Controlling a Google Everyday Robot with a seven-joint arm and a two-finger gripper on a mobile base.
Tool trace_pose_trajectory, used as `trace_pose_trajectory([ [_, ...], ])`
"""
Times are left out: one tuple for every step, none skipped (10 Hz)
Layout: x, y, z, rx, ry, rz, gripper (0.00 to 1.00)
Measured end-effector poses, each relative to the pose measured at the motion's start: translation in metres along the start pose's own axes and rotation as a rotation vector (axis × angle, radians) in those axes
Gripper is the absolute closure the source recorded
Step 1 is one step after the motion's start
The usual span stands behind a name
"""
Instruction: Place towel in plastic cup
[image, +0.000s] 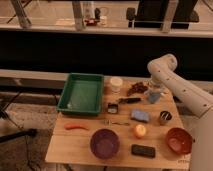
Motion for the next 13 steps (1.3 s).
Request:
trace_pose_trajectory([
  [0.006,-0.004,-0.002,0.009,0.005,0.012,1.0],
  [0.015,-0.008,-0.006,0.022,0.014,0.029,1.0],
  [0.016,-0.009,-0.006,0.024,0.017,0.033,1.0],
  [0.015,-0.009,-0.007,0.024,0.017,0.032,1.0],
  [0.015,-0.006,-0.006,0.013,0.024,0.03,1.0],
  [0.015,-0.001,-0.001,-0.004,0.031,0.023,1.0],
  [0.015,0.002,0.002,-0.014,0.037,0.018,1.0],
  [0.014,0.004,0.005,-0.024,0.042,0.016,1.0],
  [0.011,0.005,0.007,-0.03,0.043,0.011,1.0],
  [0.01,0.007,0.009,-0.039,0.046,0.008,1.0],
  [0.01,0.008,0.011,-0.044,0.047,0.007,1.0],
  [0.011,0.011,0.012,-0.053,0.048,0.006,1.0],
  [0.011,0.014,0.013,-0.06,0.05,0.004,1.0],
])
